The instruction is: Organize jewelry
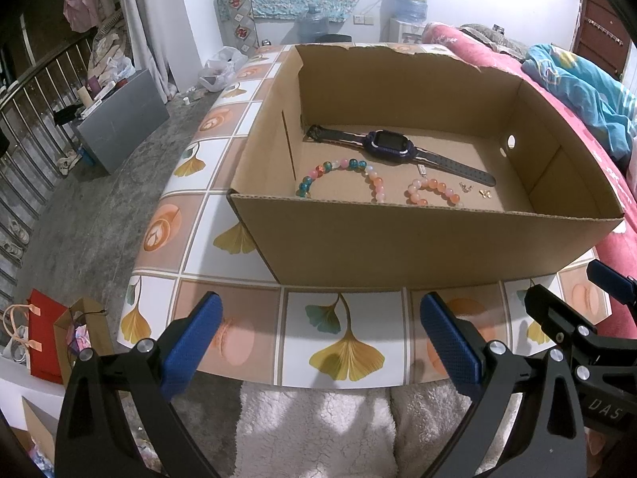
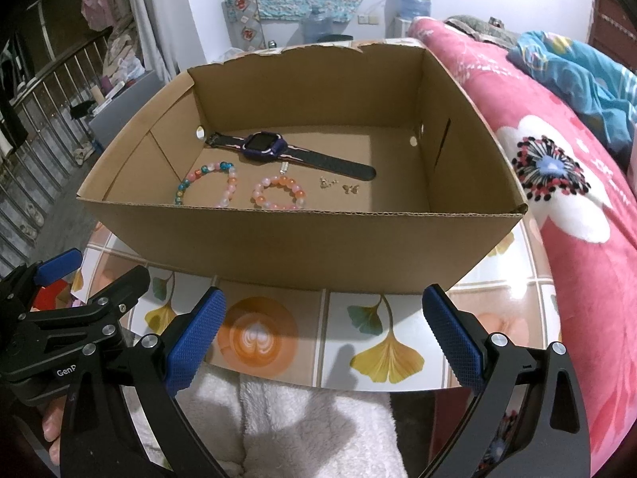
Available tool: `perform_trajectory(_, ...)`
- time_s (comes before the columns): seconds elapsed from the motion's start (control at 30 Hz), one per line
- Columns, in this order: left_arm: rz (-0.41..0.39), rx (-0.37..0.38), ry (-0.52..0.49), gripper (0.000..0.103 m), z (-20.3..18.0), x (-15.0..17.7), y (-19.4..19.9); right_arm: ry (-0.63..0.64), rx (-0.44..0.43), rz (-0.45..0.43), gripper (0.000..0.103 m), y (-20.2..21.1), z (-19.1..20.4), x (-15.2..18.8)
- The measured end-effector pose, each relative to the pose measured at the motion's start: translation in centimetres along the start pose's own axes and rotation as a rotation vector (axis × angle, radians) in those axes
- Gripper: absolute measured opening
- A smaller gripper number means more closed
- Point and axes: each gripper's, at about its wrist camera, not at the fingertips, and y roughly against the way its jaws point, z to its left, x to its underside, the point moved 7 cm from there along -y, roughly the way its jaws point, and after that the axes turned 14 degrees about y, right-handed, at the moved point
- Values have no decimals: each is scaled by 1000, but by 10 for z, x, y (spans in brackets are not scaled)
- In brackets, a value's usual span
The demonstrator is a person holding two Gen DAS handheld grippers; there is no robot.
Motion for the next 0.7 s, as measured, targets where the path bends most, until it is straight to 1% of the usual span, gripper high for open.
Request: perform_trajectory(0.7, 1, -1, 0, 97, 0, 0, 0, -6, -4, 3, 95, 0, -1, 3)
